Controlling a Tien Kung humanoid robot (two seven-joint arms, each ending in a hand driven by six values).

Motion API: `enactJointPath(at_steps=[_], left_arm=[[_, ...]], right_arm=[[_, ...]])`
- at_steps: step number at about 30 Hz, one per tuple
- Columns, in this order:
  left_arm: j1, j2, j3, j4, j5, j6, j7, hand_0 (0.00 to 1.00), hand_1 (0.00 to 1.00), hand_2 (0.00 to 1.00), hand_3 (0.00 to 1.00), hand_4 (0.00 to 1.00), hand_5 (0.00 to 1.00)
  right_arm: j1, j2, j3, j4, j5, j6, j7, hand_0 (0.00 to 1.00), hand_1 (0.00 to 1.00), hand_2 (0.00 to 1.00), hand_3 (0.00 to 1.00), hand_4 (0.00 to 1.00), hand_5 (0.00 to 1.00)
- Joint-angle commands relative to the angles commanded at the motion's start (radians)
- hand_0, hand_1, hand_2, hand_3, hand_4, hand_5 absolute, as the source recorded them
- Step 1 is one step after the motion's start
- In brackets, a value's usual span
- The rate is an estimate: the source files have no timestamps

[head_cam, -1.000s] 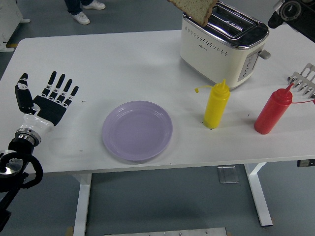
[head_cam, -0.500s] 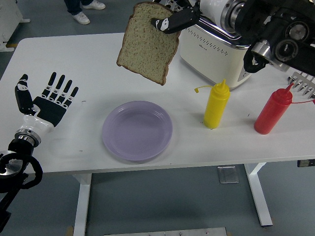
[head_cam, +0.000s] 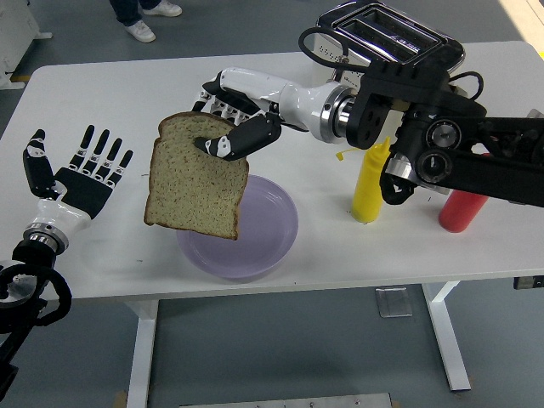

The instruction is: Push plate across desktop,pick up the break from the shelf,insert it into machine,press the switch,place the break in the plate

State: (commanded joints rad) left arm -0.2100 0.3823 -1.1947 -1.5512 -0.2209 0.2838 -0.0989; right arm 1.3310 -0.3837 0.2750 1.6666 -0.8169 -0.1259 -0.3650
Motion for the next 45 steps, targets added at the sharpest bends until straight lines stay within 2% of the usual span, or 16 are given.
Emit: enactJointPath(at_steps=[6,13,25,45], left_arm=[[-0.002,0.000,-0.003,0.002,-0.002,-0.002,0.003,0.832,0.788,0.773,0.755,0.768,0.998],[-0.004,-0.002,-0.005,0.010,-0.001,-0.004,0.002,0.833,0.788,0.772,0.754,0.769,0.998],[-0.006,-0.005,-0.012,0.036,0.006,-0.010,0.001,0.832,0.787,0.771,0.753,0.770,0.998],[-0.012,-0.008,-0.008,0.049,0.030,-0.021,0.000,0.832,0.788,0.772,0.754,0.772,0.998]], right_arm=[[-0.017,0.048,-0.052,-0.042,0.000,0.004,0.069,0.308,0.394,0.340,0.494,0.002,0.002],[-0.020,0.090,-0.121,-0.124,-0.036,0.007,0.138,0.308,0.394,0.340,0.497,0.002,0.002],[-0.026,0.112,-0.185,-0.212,-0.046,0.007,0.201,0.314,0.395,0.341,0.498,0.002,0.002],[-0.036,0.133,-0.260,-0.318,-0.098,-0.017,0.245,0.325,0.406,0.348,0.507,0.008,0.002]])
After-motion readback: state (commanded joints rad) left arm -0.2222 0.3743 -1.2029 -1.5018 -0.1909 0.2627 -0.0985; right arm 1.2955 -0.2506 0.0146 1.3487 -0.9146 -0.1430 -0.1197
